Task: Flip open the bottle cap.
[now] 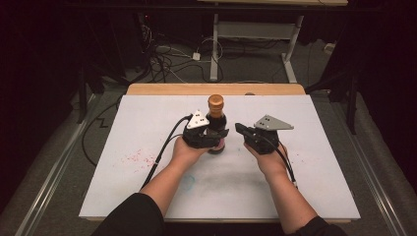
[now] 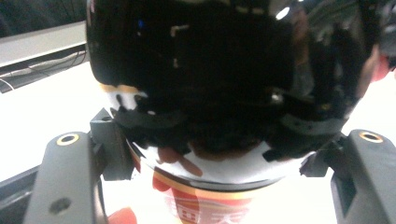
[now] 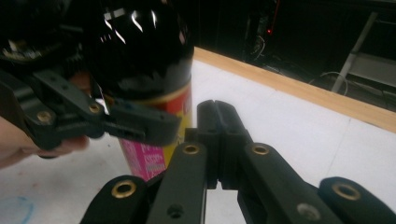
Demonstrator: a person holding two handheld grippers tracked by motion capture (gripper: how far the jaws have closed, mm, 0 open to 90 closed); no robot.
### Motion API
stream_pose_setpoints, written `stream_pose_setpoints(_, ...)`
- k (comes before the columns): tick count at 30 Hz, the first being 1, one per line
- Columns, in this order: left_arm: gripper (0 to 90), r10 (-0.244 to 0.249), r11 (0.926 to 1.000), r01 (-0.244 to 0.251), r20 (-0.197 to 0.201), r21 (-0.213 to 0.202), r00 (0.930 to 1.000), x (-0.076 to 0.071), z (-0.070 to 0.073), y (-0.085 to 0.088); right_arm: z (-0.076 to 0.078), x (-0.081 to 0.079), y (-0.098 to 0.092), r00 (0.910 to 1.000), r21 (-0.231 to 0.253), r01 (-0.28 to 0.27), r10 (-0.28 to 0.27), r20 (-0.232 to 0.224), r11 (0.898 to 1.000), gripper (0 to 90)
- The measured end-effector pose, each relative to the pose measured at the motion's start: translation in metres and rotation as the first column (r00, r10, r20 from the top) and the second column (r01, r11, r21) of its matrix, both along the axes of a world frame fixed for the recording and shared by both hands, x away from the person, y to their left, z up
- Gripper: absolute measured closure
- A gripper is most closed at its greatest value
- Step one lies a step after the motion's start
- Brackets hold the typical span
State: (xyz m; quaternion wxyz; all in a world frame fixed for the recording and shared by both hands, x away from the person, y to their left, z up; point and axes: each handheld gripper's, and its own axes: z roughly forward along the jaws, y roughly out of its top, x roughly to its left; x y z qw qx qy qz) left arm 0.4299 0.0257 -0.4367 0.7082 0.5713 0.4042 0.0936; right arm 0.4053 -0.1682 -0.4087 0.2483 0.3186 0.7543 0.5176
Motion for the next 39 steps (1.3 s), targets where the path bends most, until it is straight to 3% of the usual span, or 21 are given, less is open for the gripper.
stream_pose_setpoints(23, 28.4, 0.004, 1.0, -0.004, -0.001, 0.008, 1.0, -0.001, 0.0, 0.0, 0.061, -0.001, 0.019, 0.9963, -0.002, -0.052, 0.052, 0.069, 0.999, 90.0)
stream_pose_setpoints(39, 28.4, 0.008, 1.0, -0.008, 0.0, 0.004, 1.0, -0.001, 0.0, -0.001, 0.082, -0.003, 0.031, 0.9942, -0.014, -0.089, 0.09, 0.06, 0.996, 90.0)
